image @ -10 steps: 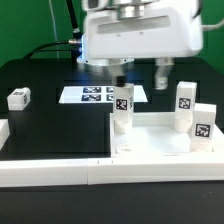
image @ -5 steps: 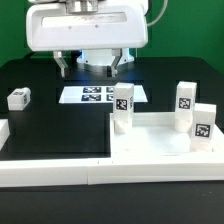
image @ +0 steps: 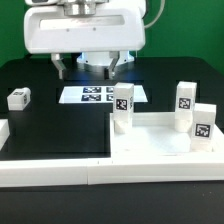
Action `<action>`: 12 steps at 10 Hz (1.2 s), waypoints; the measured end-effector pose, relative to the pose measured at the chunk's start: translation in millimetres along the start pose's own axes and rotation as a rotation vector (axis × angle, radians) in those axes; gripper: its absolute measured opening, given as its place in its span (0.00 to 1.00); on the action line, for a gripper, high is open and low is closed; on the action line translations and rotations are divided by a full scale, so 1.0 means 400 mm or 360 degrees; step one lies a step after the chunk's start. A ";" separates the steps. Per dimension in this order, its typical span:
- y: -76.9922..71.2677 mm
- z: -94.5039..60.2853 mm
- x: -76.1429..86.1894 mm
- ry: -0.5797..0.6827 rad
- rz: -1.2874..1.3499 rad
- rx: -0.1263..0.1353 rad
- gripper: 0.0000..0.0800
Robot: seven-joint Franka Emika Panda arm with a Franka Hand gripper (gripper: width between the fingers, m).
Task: Assemble square table
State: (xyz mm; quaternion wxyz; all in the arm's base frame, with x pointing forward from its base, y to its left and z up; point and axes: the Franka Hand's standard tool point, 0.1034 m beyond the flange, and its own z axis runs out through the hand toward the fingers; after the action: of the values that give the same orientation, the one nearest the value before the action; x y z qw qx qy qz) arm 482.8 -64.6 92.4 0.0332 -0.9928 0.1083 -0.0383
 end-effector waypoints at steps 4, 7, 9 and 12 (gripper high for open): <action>0.233 0.036 -0.120 -0.0346 -0.0124 0.0015 0.81; 0.286 0.052 -0.122 -0.0577 -0.0134 -0.0003 0.81; 0.280 0.055 -0.126 -0.0754 -0.0137 0.0010 0.81; 0.390 0.088 -0.147 -0.1116 -0.0289 -0.0059 0.81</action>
Offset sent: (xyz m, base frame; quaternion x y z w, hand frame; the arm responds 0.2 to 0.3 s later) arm -0.0399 -0.0866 -0.0214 0.0214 -0.1774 -0.0681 0.9816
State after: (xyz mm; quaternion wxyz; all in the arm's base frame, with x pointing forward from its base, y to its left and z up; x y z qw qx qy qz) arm 395.4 -201.8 41.8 0.0469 -0.9516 0.0024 0.3036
